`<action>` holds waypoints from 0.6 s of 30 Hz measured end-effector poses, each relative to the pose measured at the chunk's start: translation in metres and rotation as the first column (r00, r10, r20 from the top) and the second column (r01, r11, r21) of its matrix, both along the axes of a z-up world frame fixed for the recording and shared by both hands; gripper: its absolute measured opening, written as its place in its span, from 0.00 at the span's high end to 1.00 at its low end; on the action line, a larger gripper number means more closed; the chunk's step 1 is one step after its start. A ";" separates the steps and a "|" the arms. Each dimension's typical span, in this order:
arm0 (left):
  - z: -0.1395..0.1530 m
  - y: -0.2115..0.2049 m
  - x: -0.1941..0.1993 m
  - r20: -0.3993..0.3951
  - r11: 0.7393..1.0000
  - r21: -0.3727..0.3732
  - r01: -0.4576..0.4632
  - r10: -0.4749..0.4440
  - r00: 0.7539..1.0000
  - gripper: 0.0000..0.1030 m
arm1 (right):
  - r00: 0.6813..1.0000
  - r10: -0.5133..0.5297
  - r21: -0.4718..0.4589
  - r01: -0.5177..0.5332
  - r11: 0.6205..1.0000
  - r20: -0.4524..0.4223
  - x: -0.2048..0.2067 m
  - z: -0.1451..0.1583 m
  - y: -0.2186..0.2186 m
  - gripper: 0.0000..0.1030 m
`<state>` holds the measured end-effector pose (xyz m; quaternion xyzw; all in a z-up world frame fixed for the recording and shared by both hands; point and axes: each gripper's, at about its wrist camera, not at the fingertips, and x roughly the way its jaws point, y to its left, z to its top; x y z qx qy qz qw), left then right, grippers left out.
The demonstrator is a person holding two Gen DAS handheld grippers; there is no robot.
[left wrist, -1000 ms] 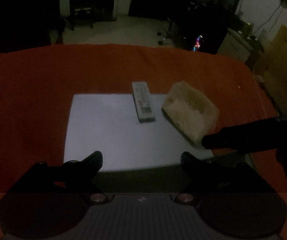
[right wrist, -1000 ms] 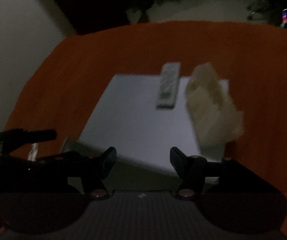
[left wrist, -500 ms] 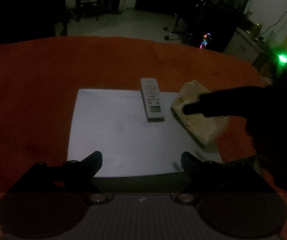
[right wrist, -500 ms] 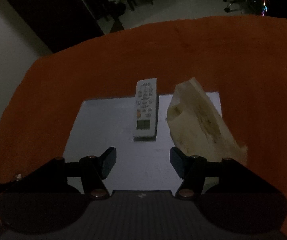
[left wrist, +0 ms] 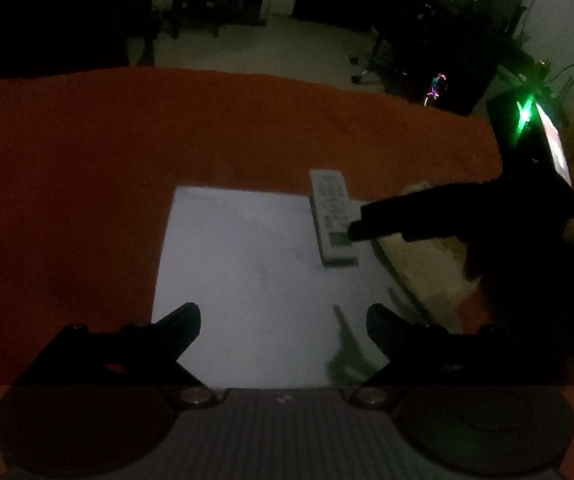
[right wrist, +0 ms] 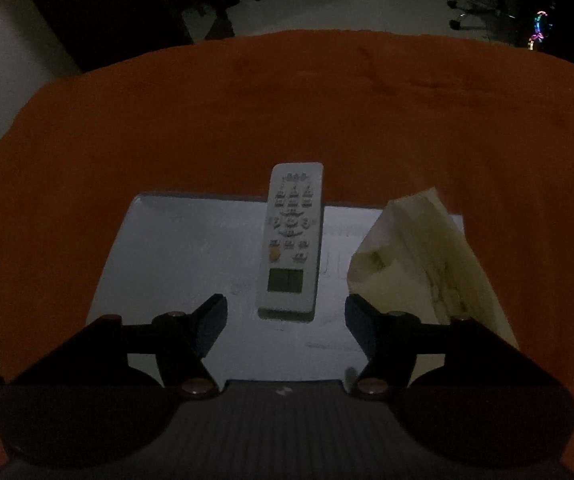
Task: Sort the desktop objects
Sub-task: 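Lower the right tool onto the white remote control and close it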
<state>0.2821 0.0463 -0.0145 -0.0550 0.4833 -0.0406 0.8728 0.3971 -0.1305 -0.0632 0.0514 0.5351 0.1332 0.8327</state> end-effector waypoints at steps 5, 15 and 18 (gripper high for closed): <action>-0.007 0.016 0.027 -0.040 1.000 -0.026 0.018 -0.019 0.999 0.06 | 1.000 -0.006 -0.004 0.006 1.000 -0.013 0.015 -0.001 0.015 0.32; -0.039 0.052 0.074 -0.090 0.997 -0.020 -0.069 0.067 0.994 0.06 | 0.997 -0.077 -0.061 0.076 0.995 -0.010 0.060 -0.042 0.038 0.25; -0.046 0.058 0.071 -0.093 0.997 -0.020 -0.080 0.078 0.993 0.06 | 0.994 -0.107 -0.107 0.107 0.989 0.000 0.059 -0.054 0.036 0.26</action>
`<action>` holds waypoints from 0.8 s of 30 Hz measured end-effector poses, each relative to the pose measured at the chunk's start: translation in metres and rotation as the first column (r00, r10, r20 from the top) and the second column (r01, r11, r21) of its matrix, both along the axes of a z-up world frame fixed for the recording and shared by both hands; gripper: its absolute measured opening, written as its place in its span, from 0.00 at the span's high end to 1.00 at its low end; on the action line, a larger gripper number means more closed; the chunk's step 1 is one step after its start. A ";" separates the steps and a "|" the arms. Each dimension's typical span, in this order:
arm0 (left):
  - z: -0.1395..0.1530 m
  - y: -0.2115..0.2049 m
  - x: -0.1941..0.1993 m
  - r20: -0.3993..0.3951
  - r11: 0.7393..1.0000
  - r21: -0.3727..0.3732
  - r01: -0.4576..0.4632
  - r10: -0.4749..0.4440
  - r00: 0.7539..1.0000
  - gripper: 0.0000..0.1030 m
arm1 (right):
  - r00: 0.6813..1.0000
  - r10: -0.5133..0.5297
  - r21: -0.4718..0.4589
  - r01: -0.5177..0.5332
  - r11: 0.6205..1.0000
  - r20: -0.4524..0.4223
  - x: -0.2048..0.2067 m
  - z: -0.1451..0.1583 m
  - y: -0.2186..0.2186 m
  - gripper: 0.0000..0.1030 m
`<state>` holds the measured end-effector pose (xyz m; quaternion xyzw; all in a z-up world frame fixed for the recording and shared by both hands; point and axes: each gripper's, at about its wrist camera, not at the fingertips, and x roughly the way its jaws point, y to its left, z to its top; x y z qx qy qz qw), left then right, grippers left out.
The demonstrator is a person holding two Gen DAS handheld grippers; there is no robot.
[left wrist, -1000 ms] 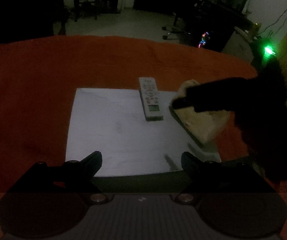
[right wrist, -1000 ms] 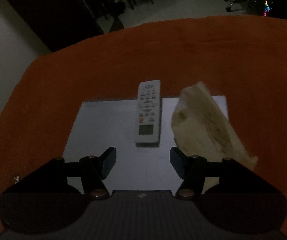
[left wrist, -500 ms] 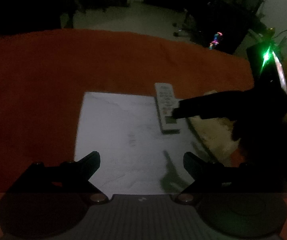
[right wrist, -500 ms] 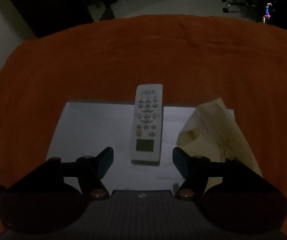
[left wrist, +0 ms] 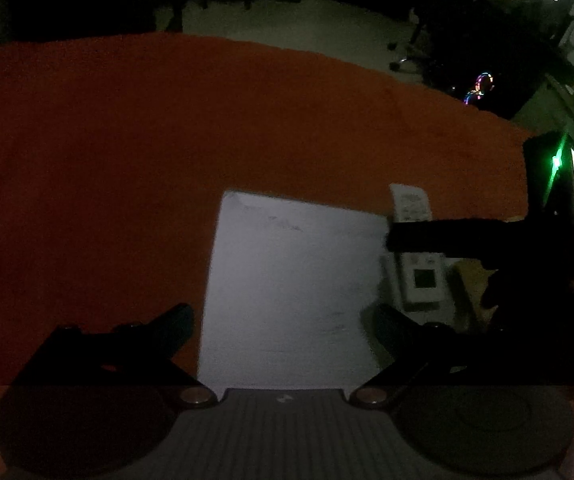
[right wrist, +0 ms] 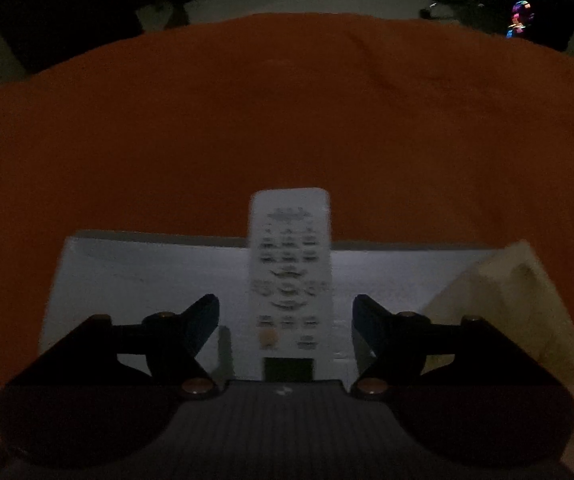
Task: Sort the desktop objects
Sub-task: 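Lower the right tool onto the white remote control and close it, then lift and carry the white remote with the right tool into the box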
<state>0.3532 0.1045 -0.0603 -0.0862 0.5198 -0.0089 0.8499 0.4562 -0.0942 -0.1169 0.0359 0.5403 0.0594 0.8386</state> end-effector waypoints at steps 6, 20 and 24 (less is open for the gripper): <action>-0.005 0.009 -0.007 0.004 1.000 0.012 -0.018 0.018 1.000 0.04 | 0.999 -0.008 -0.008 0.008 1.000 0.044 -0.008 -0.005 -0.004 0.35; 0.005 0.012 -0.024 0.025 0.999 0.053 -0.003 0.001 1.000 0.04 | 0.994 0.040 -0.080 -0.032 0.996 0.101 -0.017 0.006 0.003 0.53; 0.014 0.011 -0.030 0.031 0.997 0.073 0.004 -0.006 1.000 0.04 | 0.992 0.027 -0.059 -0.020 0.998 0.122 -0.024 0.024 -0.004 0.53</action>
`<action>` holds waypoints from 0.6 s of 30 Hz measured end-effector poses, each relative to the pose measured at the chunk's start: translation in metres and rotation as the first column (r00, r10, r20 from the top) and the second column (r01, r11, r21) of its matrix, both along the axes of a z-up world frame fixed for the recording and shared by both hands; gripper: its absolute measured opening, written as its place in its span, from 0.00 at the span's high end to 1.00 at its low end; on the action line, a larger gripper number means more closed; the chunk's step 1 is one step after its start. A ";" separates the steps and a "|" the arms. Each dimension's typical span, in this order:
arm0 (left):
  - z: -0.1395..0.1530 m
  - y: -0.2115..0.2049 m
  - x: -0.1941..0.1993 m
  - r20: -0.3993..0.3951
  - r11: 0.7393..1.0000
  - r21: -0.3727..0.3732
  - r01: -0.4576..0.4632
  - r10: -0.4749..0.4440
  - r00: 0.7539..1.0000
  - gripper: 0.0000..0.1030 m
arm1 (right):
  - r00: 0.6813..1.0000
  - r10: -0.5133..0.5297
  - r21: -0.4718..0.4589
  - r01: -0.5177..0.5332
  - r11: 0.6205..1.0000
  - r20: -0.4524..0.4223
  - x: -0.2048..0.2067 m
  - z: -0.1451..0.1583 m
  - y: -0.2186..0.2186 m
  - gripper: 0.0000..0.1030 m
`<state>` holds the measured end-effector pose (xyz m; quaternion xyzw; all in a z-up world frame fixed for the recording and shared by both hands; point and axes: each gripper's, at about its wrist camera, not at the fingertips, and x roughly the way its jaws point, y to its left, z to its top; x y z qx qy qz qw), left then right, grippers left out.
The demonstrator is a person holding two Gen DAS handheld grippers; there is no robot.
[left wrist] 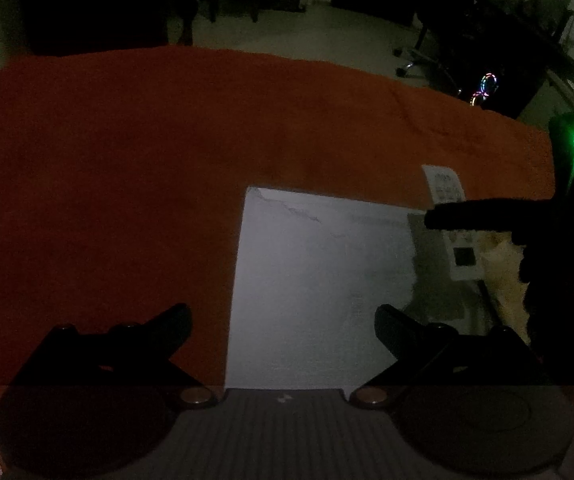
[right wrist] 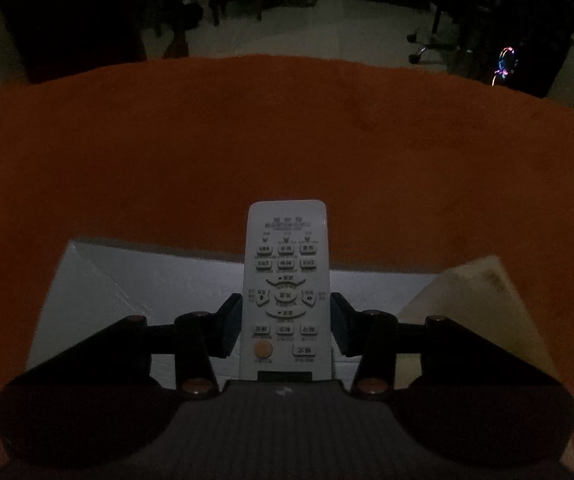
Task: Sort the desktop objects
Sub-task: 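Lift and carry the white remote with the right tool into the box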
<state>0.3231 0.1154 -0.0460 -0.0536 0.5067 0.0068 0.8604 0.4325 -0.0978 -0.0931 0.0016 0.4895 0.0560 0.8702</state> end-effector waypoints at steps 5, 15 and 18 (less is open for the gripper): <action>0.019 -0.006 -0.017 0.009 0.999 0.028 0.022 -0.022 1.000 0.04 | 0.999 0.025 0.024 -0.025 0.999 0.023 -0.013 0.040 -0.005 0.53; 0.086 -0.049 -0.102 0.086 0.985 0.078 0.153 -0.160 0.983 0.04 | 0.986 0.157 0.005 -0.158 0.987 0.064 -0.102 0.141 -0.026 0.53; 0.100 -0.063 -0.132 0.101 0.980 0.056 0.189 -0.194 0.976 0.04 | 0.981 0.184 0.021 -0.186 0.982 0.067 -0.146 0.165 -0.041 0.53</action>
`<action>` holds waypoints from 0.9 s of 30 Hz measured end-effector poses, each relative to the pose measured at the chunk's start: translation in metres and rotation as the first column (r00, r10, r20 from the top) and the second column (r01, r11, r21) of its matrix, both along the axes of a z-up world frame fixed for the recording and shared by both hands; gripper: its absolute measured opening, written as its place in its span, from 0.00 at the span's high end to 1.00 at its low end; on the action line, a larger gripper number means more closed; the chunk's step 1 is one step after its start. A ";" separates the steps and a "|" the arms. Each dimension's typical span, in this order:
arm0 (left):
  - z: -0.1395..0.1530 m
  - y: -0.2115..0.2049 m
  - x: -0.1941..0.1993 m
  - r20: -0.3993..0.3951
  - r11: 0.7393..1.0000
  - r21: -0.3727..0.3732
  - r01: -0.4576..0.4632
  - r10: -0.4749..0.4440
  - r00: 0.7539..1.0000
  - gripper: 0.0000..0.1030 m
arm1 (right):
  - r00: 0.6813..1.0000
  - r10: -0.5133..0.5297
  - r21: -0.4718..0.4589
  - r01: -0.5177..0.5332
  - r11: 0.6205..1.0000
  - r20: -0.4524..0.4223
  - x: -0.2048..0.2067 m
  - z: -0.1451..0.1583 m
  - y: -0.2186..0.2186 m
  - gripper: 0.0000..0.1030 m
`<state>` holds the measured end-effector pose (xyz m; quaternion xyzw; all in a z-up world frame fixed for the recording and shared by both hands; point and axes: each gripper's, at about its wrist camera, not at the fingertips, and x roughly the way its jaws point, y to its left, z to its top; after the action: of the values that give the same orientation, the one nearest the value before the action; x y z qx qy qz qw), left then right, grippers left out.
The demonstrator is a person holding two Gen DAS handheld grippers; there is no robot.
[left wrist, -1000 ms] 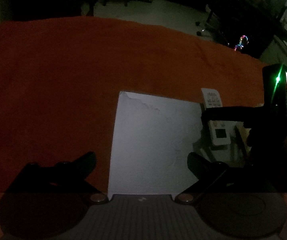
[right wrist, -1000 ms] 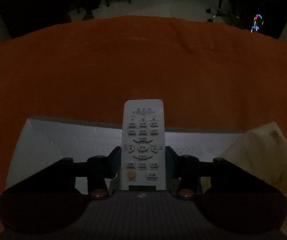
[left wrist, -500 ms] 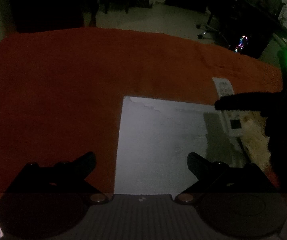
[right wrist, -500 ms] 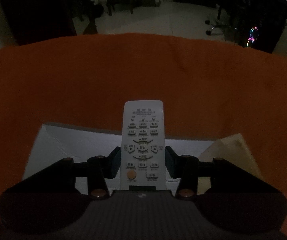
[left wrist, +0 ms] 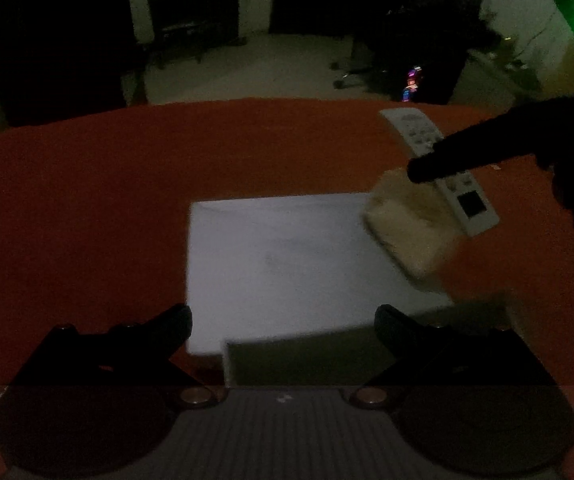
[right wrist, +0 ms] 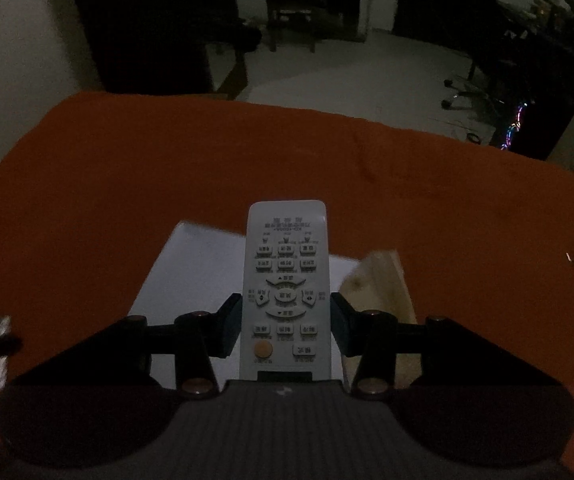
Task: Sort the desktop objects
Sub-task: 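Lift and carry the white remote with the right tool into the box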
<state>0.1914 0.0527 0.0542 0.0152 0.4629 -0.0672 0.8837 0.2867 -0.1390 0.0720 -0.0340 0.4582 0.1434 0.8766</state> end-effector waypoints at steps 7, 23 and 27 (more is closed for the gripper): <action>0.008 -0.022 -0.061 -0.067 0.989 -0.131 0.070 -0.079 0.995 0.03 | 0.999 0.052 0.049 -0.052 0.997 -0.009 -0.100 0.012 -0.037 0.53; -0.064 -0.038 -0.090 0.003 0.998 -0.058 0.018 -0.018 1.000 0.02 | 0.978 0.205 -0.013 -0.205 0.979 0.035 -0.178 -0.090 -0.047 0.53; -0.075 -0.045 -0.095 -0.046 0.999 -0.038 0.030 -0.031 0.998 0.00 | 0.984 0.153 0.014 -0.152 0.988 -0.089 -0.175 -0.132 -0.056 0.53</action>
<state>0.0963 0.0076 -0.0205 0.0044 0.4818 -0.0896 0.8717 0.1119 -0.1949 -0.0601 -0.0595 0.4926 0.2130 0.8417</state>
